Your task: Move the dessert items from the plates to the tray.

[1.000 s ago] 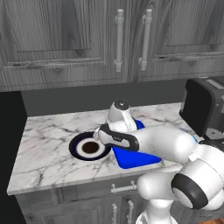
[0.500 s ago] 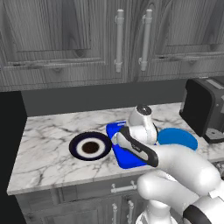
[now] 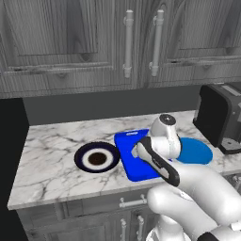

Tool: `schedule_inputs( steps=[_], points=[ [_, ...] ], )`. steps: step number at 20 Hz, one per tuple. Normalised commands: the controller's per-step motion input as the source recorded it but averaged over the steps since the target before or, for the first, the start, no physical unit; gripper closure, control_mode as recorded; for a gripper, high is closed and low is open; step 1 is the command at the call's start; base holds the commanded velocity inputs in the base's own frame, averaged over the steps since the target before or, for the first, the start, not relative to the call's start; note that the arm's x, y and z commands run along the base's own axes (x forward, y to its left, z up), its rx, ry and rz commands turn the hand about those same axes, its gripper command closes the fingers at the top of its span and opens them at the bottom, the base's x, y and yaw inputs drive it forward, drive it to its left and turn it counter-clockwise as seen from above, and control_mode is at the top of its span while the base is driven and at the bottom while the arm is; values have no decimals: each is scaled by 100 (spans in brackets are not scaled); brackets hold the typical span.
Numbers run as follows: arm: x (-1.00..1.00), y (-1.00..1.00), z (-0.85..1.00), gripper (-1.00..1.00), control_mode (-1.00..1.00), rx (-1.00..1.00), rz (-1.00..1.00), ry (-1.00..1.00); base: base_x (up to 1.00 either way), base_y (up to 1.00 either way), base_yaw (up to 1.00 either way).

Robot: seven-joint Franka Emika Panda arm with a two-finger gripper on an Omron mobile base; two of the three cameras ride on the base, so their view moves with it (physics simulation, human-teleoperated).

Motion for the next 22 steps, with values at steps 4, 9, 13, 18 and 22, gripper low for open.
schedule_inputs(
  steps=[4, 9, 13, 18, 22],
  points=[
    [9, -1, 0, 100, -100, -10, -8, 15, 0, 0, 0],
    [15, 0, -6, 100, -100, -9, -14, 17, 0, 0, 0],
    [1, -13, -1, 100, -100, 0, -8, 5, 0, 0, 0],
    [8, -24, -25, 100, -100, 0, -1, 1, 0, 0, 0],
    [9, -20, -48, 100, -100, 1, 0, 0, 0, 0, 0]
  ],
)
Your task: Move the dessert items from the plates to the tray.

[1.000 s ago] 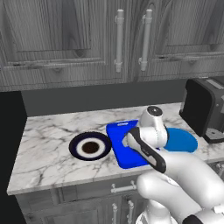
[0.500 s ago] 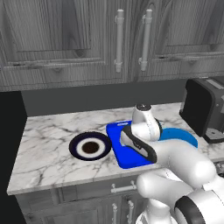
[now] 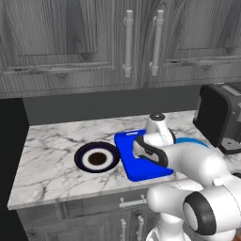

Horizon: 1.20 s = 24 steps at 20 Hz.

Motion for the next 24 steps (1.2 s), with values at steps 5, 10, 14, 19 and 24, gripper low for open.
schedule_inputs(
  steps=[5, 10, 14, 19, 24],
  points=[
    [1, -3, -31, 100, -100, 3, 0, 0, 0, 0, 0],
    [0, 0, -18, 100, -100, 3, 0, 0, 0, 0, 0],
    [0, 0, -2, 100, -100, 1, 0, 0, 0, 0, 0],
    [0, 0, -7, -100, -100, 0, 0, 0, 0, 0, 0],
    [0, 0, 0, -100, -100, 0, 0, 0, 0, 0, 0]
  ],
)
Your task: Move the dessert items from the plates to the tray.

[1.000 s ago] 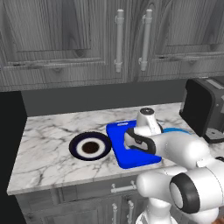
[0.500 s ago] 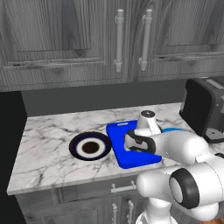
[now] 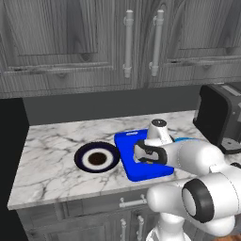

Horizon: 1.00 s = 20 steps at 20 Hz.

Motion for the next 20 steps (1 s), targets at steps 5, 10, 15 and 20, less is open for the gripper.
schedule_inputs(
  steps=[5, 10, 15, 20],
  points=[
    [0, 0, 3, -100, -100, 0, 0, 0, 0, 0, 0],
    [-4, 0, 25, -100, -100, 0, 0, 0, 0, 0, 0],
    [-31, 0, 49, -100, -100, 0, 0, 0, 0, 0, 0],
    [-37, 0, 56, -100, -100, 0, 0, 0, 0, 0, 0]
  ],
)
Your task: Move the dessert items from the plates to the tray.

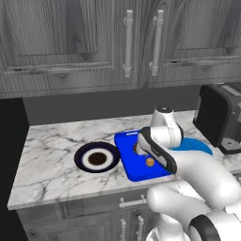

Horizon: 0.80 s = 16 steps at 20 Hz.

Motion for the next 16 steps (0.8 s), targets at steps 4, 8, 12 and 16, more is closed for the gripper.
schedule_inputs(
  steps=[4, 8, 12, 16],
  points=[
    [-40, 0, 54, -100, -100, 0, 0, 0, 0, 0, 0],
    [-41, 0, 43, -100, -100, 0, 0, 0, 0, 0, 0],
    [-38, 0, 32, -100, -100, 0, 0, 0, 0, 0, 0],
    [-38, -1, 34, -100, -100, 0, 0, 0, 0, 0, 0]
  ],
)
